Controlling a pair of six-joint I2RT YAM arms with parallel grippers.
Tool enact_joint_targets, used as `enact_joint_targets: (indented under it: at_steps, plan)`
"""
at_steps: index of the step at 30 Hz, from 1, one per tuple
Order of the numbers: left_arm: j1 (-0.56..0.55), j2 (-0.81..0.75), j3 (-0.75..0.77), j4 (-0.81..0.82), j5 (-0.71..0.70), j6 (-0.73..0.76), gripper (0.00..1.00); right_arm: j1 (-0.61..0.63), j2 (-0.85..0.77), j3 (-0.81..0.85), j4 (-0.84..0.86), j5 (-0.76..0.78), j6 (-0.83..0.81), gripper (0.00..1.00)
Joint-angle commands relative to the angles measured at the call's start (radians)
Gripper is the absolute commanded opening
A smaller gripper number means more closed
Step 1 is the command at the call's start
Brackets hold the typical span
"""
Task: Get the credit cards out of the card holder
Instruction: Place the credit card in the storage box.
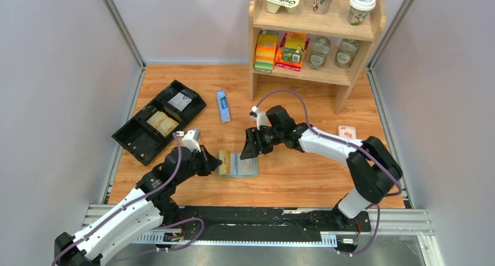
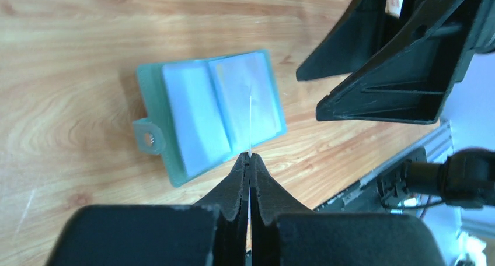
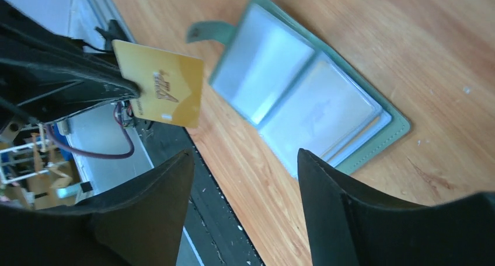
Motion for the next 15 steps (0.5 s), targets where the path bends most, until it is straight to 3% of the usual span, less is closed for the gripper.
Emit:
enact_joint_targets:
  at_steps: [1, 8, 15]
  plan:
    - [0.0, 0.048, 0.168, -0.09, 0.116, 0.246, 0.0, -0.003, -0.157, 0.061, -0.049, -0.019, -0.142, 0.7]
    - [0.0, 0.117, 0.331, -0.163, 0.333, 0.487, 0.0, 0.003, -0.329, 0.05, -0.021, -0.137, -0.254, 0.76]
    - [0.0, 0.205, 0.466, -0.239, 0.53, 0.627, 0.0, 0.035, -0.358, 0.086, -0.043, -0.2, -0.352, 0.77]
